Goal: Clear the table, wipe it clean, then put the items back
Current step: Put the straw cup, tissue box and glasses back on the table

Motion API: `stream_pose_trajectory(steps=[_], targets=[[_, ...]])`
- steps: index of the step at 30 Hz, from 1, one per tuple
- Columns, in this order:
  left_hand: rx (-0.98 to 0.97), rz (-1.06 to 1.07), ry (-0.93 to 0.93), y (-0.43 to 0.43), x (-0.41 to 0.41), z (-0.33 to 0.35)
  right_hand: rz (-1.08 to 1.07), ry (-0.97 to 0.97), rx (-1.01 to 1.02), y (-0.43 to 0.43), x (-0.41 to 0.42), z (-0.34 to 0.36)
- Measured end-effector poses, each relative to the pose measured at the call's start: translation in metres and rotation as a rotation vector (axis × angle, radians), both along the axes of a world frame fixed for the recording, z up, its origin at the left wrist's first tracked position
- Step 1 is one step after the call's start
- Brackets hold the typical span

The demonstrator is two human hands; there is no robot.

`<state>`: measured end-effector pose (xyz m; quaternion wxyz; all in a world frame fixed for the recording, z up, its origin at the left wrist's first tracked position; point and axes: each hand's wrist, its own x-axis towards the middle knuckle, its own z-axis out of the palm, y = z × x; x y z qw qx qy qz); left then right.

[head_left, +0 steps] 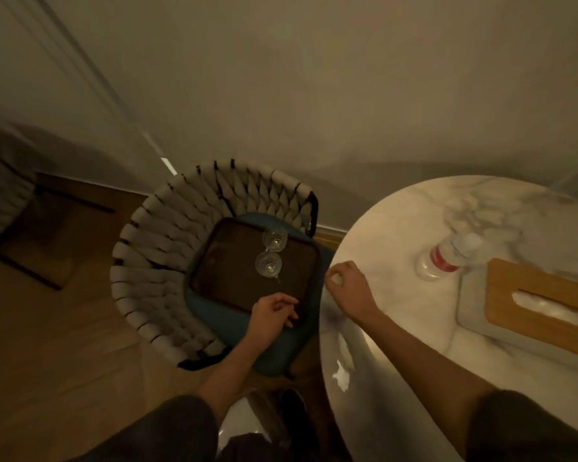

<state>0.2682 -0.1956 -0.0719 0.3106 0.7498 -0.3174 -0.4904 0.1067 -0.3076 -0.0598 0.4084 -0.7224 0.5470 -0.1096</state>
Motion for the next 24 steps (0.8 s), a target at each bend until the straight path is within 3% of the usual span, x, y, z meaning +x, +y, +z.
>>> stream_pose_trajectory(steps=[4, 8, 11, 16, 24], targets=[[0.133, 0.052, 0.010, -0.014, 0.048, -0.031, 0.070, 0.479, -0.020, -0.041, 0.044, -0.020], [0.201, 0.045, -0.033, -0.042, 0.077, -0.067, 0.083, 0.723, -0.021, -0.047, 0.049, -0.043], [0.250, 0.043, -0.080, -0.067, 0.087, -0.091, 0.109, 0.775, -0.048, -0.045, 0.051, -0.050], [0.291, 0.067, -0.335, -0.110, 0.090, -0.137, 0.127, 0.801, -0.061, -0.050, 0.051, -0.054], [0.445, -0.166, -0.520, -0.144, 0.101, -0.190, 0.110, 0.847, -0.123, -0.050, 0.049, -0.069]])
